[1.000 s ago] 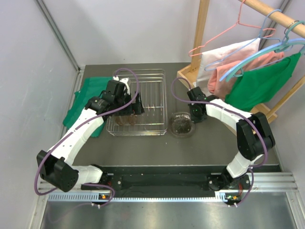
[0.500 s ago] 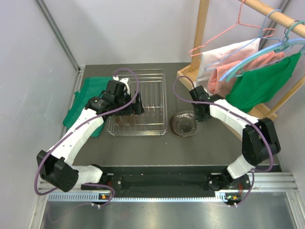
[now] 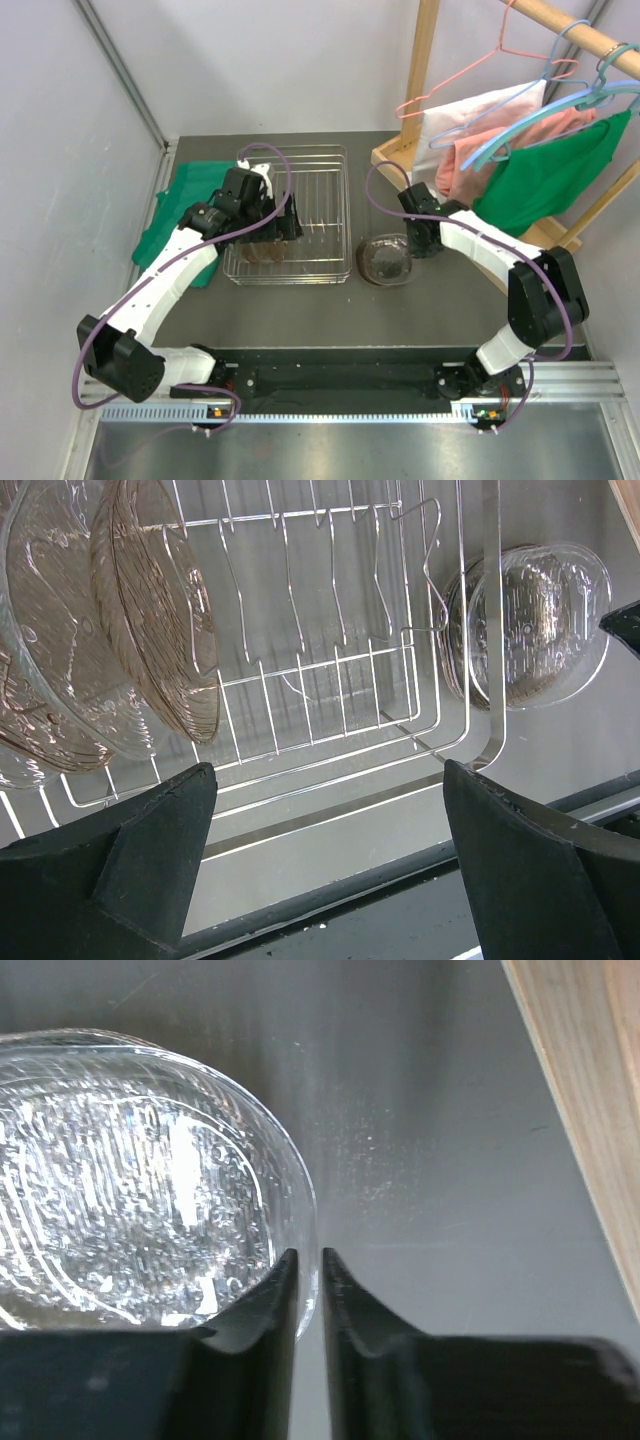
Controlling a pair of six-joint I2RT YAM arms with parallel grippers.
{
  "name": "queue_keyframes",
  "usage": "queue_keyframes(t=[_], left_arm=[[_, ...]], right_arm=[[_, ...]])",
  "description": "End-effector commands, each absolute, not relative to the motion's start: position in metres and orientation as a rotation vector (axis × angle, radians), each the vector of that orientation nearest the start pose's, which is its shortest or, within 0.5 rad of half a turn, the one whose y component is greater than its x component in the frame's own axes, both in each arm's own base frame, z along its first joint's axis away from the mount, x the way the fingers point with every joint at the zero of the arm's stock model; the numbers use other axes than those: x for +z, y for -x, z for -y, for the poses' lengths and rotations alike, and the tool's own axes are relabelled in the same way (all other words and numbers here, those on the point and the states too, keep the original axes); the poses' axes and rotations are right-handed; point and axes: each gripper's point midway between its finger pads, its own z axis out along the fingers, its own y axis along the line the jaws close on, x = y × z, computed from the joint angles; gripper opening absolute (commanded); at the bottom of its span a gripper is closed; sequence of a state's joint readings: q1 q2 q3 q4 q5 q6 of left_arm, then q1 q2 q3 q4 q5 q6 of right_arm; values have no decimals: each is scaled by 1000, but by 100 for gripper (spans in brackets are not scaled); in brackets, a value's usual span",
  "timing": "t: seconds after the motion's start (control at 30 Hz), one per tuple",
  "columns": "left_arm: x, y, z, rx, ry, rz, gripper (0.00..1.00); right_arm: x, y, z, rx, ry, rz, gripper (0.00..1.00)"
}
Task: Load the plates into the dish rack
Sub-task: Pick up the plate at the center of the board.
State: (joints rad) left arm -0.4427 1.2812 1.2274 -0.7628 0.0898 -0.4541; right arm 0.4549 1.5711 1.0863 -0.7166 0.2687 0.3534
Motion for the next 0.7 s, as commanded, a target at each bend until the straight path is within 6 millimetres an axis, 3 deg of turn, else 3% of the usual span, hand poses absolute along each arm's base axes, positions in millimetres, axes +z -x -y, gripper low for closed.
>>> queue_keyframes(t=[0.0, 0.53, 0.63, 0.67], left_arm=[[213, -292, 175, -537, -28, -2419, 99], [214, -290, 175, -540, -30, -2413, 99], [213, -290, 175, -539, -30, -2416, 99], [214, -291, 175, -541, -29, -2415, 99]], right_arm=[[74, -310, -119, -63, 16, -2664, 20], [47, -306, -124, 61, -39, -2721, 27], [46, -306, -126, 89, -41, -2728, 20], [46, -306, -125, 91, -47, -2728, 13]])
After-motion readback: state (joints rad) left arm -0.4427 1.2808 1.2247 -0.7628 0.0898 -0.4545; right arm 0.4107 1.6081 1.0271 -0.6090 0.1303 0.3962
